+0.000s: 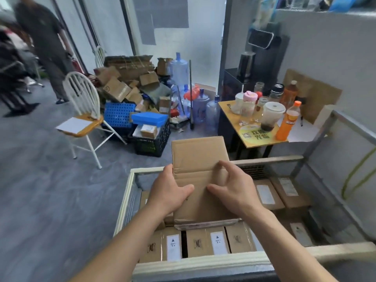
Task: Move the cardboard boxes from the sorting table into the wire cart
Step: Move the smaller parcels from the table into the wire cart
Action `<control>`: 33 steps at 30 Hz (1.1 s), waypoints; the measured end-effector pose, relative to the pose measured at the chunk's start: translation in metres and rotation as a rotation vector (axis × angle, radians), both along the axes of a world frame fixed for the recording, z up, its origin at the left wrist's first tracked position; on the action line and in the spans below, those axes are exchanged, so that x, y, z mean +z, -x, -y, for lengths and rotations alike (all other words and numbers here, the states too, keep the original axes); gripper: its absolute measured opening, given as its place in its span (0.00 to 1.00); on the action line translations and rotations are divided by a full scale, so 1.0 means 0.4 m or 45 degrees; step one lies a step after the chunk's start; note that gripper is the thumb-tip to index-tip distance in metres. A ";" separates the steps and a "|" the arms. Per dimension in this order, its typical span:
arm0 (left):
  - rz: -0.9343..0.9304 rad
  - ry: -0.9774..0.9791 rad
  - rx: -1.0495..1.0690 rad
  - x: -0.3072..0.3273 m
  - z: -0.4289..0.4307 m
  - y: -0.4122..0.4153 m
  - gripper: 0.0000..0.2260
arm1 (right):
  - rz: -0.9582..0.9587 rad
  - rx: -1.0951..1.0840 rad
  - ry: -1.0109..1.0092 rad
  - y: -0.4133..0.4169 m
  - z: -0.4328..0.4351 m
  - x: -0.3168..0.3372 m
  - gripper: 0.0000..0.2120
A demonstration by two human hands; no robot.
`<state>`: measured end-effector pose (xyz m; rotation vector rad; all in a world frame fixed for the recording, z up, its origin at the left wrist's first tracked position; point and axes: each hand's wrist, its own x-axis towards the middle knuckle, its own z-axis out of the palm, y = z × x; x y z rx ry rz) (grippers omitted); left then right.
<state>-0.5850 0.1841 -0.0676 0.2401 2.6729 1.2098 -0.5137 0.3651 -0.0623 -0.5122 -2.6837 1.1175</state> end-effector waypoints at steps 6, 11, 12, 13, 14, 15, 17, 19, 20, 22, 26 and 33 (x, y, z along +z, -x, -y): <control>0.041 -0.028 0.113 -0.029 0.120 0.049 0.25 | 0.041 0.039 0.015 0.094 0.096 -0.037 0.39; 0.079 -0.048 0.119 -0.060 0.215 0.128 0.24 | 0.072 -0.018 0.070 0.177 0.185 -0.077 0.37; 0.079 -0.047 0.113 -0.066 0.235 0.148 0.25 | 0.098 -0.027 0.092 0.196 0.205 -0.085 0.35; 0.078 -0.046 0.107 -0.074 0.255 0.171 0.26 | 0.125 -0.032 0.107 0.219 0.224 -0.095 0.31; 0.074 -0.044 0.098 -0.083 0.275 0.193 0.28 | 0.145 -0.041 0.117 0.240 0.244 -0.103 0.26; 0.073 -0.039 0.087 -0.092 0.295 0.215 0.28 | 0.161 -0.054 0.129 0.261 0.265 -0.111 0.23; 0.081 -0.027 0.068 -0.114 0.332 0.257 0.29 | 0.177 -0.076 0.152 0.297 0.306 -0.129 0.25; 0.107 -0.021 0.049 -0.144 0.363 0.296 0.30 | 0.196 -0.106 0.202 0.328 0.339 -0.157 0.34; 0.122 -0.015 0.037 -0.161 0.374 0.311 0.29 | 0.217 -0.127 0.231 0.340 0.352 -0.174 0.38; 0.170 -0.014 0.018 -0.203 0.388 0.332 0.28 | 0.280 -0.147 0.262 0.360 0.369 -0.217 0.43; 0.294 -0.016 0.011 -0.315 0.396 0.344 0.35 | 0.375 -0.156 0.238 0.388 0.378 -0.323 0.47; 0.483 0.115 0.095 -0.574 0.405 0.327 0.43 | 0.639 -0.145 0.341 0.385 0.392 -0.593 0.46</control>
